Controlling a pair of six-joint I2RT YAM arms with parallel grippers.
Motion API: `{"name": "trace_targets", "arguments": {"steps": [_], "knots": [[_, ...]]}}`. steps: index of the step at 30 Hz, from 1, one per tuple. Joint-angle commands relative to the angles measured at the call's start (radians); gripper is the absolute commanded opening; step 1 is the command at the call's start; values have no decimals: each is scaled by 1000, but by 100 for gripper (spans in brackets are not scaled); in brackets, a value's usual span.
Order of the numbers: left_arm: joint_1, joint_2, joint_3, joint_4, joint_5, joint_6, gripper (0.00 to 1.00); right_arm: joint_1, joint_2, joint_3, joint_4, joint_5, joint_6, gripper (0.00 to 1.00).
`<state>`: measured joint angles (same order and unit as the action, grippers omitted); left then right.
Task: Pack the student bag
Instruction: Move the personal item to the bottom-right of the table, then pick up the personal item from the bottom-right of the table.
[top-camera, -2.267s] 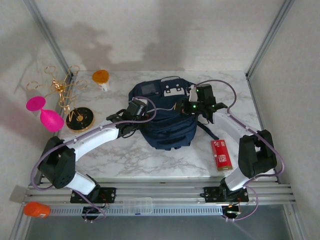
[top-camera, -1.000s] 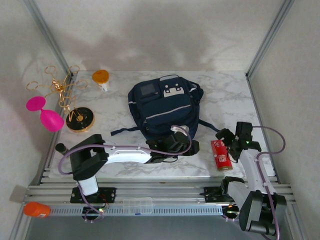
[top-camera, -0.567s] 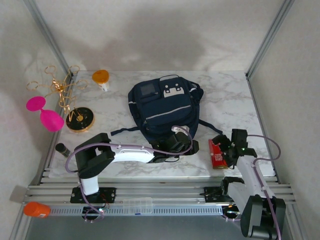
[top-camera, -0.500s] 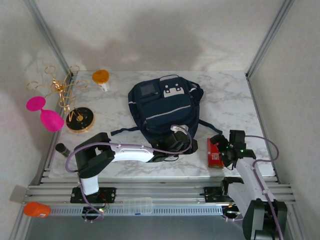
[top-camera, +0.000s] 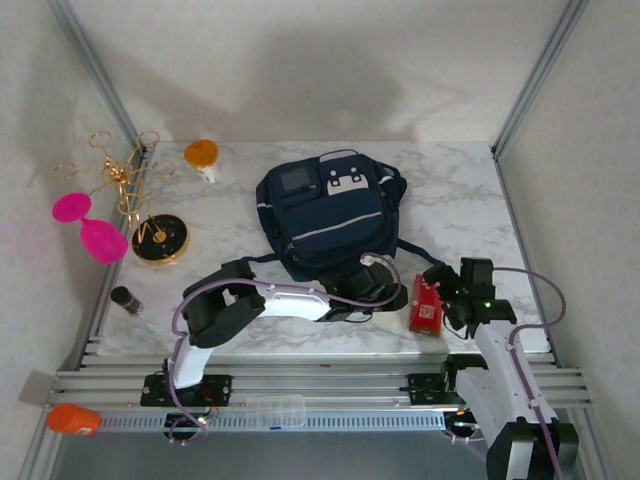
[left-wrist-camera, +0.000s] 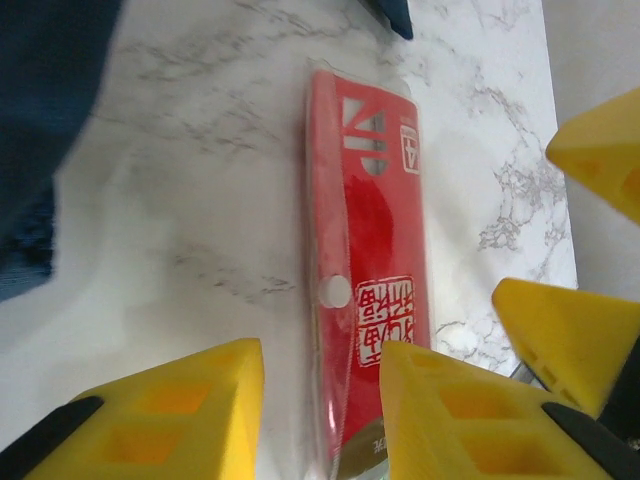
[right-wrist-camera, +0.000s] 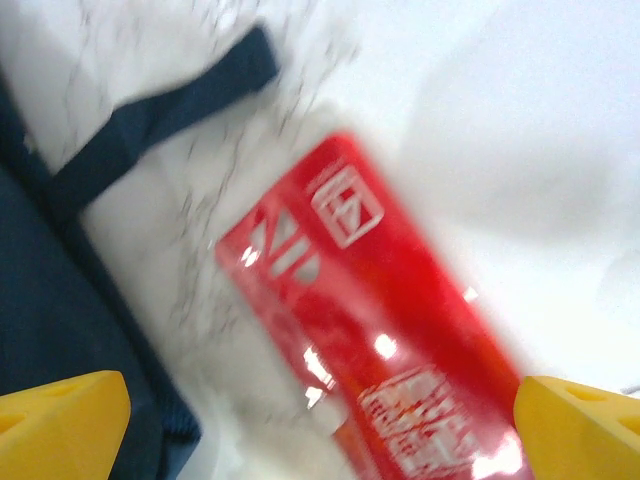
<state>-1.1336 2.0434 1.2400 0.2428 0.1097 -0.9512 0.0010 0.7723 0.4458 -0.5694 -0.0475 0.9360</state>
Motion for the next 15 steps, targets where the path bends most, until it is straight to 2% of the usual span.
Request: {"name": "trace_targets", "arguments": {"steps": [1, 5, 8, 12, 15], "knots": [[-8, 40, 52, 14, 10, -24, 34, -9, 47, -22, -12, 61, -74, 99], [-4, 51, 53, 15, -5, -27, 34, 1, 96, -81, 85, -69, -48, 99], [4, 47, 53, 9, -15, -24, 33, 40, 99, -73, 105, -82, -11, 99], [15, 52, 36, -11, -55, -31, 23, 116, 96, -70, 164, -167, 49, 99], [27, 63, 28, 19, -28, -44, 21, 131, 125, -52, 169, -210, 53, 99]]}}
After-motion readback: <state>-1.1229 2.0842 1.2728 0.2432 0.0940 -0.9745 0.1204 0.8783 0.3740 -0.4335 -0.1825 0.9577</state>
